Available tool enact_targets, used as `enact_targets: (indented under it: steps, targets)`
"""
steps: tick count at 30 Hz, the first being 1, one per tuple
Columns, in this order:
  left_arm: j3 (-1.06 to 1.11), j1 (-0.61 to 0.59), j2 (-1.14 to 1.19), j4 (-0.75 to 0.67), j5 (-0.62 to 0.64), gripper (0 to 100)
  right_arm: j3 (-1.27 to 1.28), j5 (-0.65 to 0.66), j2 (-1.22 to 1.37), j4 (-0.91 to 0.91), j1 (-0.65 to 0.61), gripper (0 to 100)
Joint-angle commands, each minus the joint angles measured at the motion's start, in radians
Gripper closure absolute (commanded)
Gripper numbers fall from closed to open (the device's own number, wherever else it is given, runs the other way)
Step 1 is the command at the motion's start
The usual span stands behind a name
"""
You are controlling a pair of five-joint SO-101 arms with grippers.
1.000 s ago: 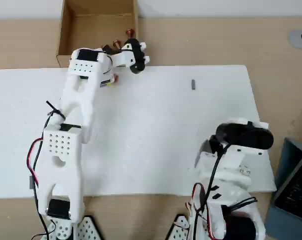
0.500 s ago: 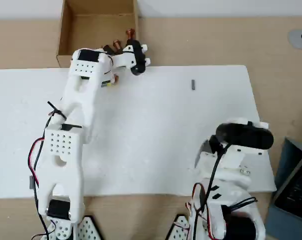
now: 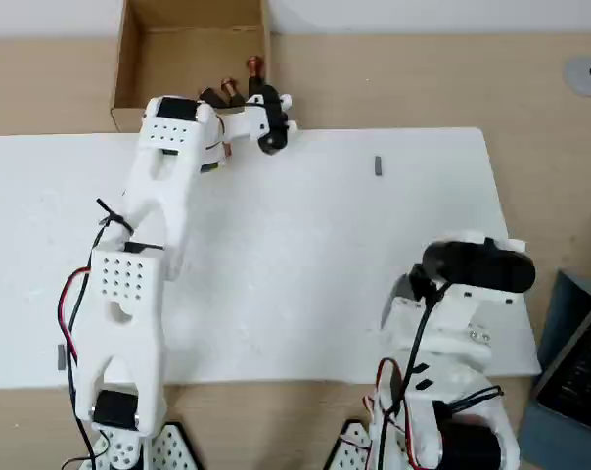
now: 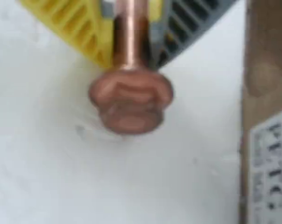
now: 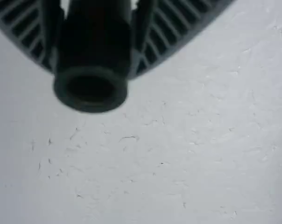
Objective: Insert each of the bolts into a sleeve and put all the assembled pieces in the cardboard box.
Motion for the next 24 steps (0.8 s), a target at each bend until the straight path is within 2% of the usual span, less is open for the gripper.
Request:
enact_targets:
  steps: [1,5,11,14,18,24]
  targets:
    - [-0.091,0.0,-0.01,0.11,-0.005,99,-0.001,-0.008,-0.012,-0.026,-0.012,98.9]
    - [-0.229,0.002,-0.01,0.253,0.005,99,-0.005,-0.009,-0.012,-0.026,-0.012,98.9]
    - [-0.488,0.003,-0.01,0.437,0.101,99,-0.008,-0.002,-0.012,-0.034,-0.012,98.9]
    - [-0.598,0.005,-0.012,0.457,0.158,99,-0.016,0.011,-0.008,-0.055,-0.013,98.9]
    - [-0.698,0.006,-0.013,0.457,0.245,99,-0.019,0.104,-0.005,-0.081,-0.013,98.9]
    - [-0.784,0.018,-0.117,0.459,0.465,99,-0.019,0.193,-0.012,-0.081,-0.013,98.9]
